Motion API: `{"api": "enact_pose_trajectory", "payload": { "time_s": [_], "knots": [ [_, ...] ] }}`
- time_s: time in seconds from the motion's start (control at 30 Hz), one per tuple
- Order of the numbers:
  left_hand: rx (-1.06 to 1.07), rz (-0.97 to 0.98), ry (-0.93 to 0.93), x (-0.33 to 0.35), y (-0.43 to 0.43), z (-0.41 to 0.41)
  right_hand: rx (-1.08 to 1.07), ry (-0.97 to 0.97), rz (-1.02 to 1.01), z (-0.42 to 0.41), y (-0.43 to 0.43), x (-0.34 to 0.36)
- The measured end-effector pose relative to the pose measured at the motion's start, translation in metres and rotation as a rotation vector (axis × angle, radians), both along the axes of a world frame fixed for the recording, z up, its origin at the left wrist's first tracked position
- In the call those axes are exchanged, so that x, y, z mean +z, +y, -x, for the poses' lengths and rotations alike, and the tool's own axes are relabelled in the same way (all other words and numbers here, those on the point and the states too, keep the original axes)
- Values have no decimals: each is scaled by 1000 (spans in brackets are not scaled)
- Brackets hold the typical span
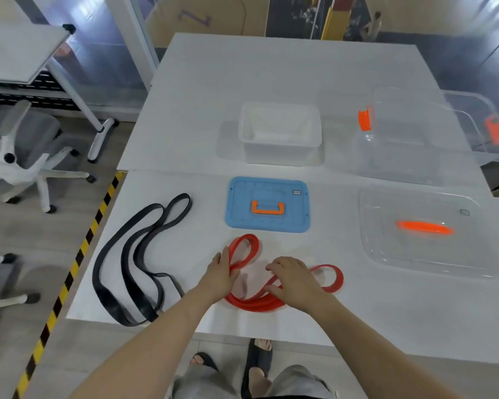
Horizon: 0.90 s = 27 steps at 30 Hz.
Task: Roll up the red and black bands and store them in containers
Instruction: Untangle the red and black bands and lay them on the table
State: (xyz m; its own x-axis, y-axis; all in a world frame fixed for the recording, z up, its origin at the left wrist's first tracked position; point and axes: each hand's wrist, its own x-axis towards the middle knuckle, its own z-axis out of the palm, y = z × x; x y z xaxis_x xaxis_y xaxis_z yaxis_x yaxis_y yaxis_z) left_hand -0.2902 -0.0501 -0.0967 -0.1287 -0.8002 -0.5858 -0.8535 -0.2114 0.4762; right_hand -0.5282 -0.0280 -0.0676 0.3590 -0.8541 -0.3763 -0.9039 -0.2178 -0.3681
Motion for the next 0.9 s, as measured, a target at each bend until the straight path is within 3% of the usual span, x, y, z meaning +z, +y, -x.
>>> {"api": "enact_pose_trajectory", "payload": {
  "time_s": [0.27,0.47,0.77,0.9],
  "knots": [
    [11,52,53,7,8,-27,24,25,137,-50,-12,6],
    [85,166,46,13,26,-92,57,4,202,-116,-21,3],
    [319,312,-193,6,53,-214,125,-48,64,-238,-29,-9],
    [428,279,-265,-1,64,-257,83,-55,-61,-282,-30,-22]
  ]
}}
